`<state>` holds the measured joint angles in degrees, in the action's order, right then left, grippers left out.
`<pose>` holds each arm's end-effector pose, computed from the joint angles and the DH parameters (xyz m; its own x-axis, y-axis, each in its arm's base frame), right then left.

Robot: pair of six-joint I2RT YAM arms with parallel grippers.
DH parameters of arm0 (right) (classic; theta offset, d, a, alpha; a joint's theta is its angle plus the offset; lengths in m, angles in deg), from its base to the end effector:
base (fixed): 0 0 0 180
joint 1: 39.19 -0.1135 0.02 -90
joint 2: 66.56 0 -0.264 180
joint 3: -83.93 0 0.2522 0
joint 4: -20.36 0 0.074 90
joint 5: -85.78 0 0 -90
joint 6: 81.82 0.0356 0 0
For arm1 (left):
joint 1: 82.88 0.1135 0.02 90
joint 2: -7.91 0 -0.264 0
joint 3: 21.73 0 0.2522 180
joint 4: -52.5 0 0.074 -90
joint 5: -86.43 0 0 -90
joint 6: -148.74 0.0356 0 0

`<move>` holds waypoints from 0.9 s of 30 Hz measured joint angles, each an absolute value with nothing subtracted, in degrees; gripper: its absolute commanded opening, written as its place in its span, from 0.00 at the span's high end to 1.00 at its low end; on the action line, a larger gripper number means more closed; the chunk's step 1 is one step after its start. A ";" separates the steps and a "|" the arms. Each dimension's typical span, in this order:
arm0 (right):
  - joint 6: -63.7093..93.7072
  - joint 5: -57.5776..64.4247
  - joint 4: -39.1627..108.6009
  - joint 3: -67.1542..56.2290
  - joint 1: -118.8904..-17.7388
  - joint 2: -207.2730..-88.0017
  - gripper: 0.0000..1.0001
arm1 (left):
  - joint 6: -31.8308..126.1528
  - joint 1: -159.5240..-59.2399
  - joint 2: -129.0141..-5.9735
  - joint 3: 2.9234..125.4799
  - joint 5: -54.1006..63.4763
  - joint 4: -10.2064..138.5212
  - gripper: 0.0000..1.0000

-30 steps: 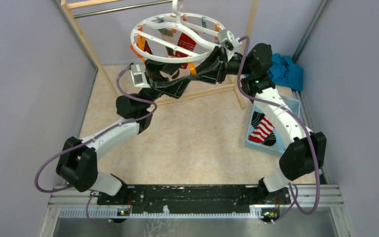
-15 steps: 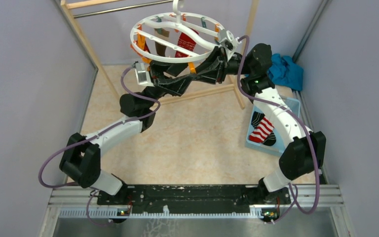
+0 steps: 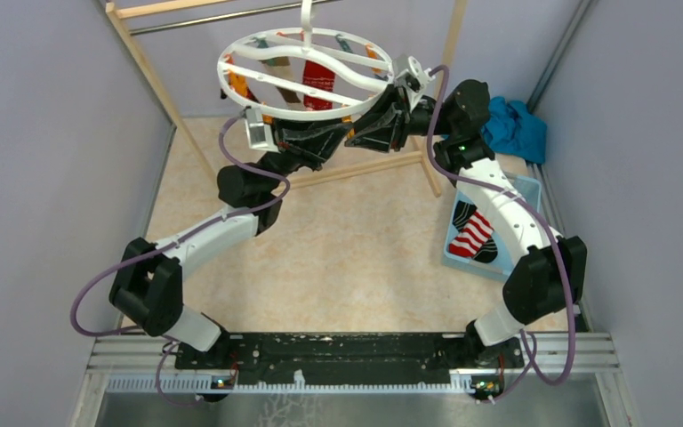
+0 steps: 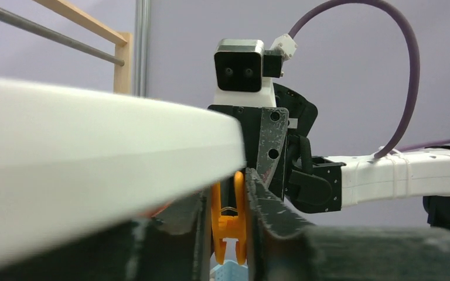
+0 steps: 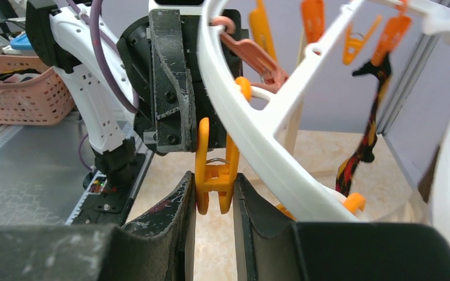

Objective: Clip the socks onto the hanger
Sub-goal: Open the clamp at the hanger, then pick up the sock from the bin.

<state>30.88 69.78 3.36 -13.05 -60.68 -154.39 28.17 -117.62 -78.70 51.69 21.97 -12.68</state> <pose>0.2985 0.1543 0.4544 0.0295 0.1259 -0.9916 -0.9921 -0.1173 -0.0444 0.2503 -0.1923 0.4031 0.1850 -0.6867 -0.7030 0.9598 0.2798 -0.0207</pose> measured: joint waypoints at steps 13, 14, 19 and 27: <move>30.99 69.32 3.49 -12.72 -60.42 -154.39 0.46 | 28.15 -117.62 -78.59 51.69 21.64 -11.91 1.00; 30.73 69.45 3.71 -12.72 -60.44 -154.39 0.42 | 28.24 -117.62 -78.52 51.69 21.05 -11.32 1.00; 27.63 68.58 8.98 -12.28 -59.98 -153.80 0.29 | 29.31 -117.38 -77.89 51.69 18.51 -6.99 1.00; 19.15 59.99 21.41 -4.39 -56.64 -147.39 0.27 | 31.32 -117.45 -75.64 51.17 17.31 -2.07 1.00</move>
<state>19.15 59.99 21.41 -4.39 -56.64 -147.39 31.32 -117.45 -75.64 51.17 17.31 -2.07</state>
